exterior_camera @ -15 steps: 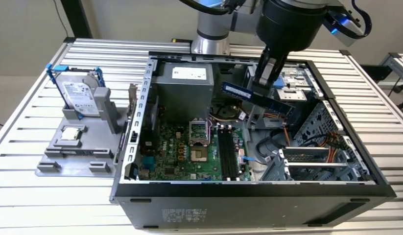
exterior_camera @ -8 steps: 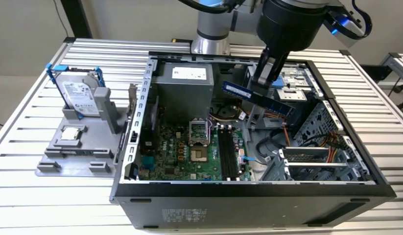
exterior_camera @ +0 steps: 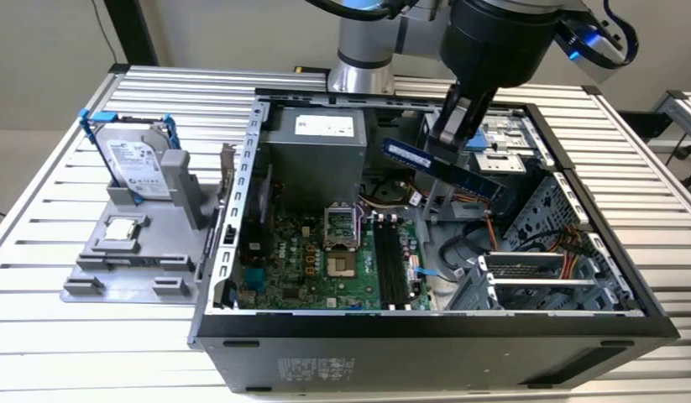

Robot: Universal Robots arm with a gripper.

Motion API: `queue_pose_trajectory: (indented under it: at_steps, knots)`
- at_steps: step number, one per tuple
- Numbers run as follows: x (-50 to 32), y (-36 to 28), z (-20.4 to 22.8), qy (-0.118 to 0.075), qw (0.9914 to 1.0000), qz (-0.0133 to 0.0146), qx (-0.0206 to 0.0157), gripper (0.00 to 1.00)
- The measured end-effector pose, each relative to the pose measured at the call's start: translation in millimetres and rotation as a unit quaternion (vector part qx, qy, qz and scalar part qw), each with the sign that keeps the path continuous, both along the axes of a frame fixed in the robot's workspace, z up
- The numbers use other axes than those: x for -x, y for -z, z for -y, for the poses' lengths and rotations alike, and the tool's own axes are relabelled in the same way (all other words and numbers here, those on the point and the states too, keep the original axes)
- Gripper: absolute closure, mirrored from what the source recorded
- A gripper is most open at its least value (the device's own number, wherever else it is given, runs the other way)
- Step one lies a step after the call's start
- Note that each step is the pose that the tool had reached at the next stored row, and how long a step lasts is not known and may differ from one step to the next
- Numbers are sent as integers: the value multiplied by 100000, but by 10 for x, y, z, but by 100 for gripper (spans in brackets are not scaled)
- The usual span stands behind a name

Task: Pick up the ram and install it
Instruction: 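Insert the ram into the slot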

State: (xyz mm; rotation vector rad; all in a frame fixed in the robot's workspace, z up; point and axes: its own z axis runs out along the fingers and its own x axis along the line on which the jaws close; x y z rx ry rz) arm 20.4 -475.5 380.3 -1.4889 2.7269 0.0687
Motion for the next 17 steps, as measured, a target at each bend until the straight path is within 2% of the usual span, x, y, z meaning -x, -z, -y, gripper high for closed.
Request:
queue_pose_trajectory:
  at_steps: [9, 17]
  knots:
    - [0, -2, 2, 2179, 99976, 1, 2, 100]
    - [0, -3, 4, 4150, 99914, -1, 5, 100]
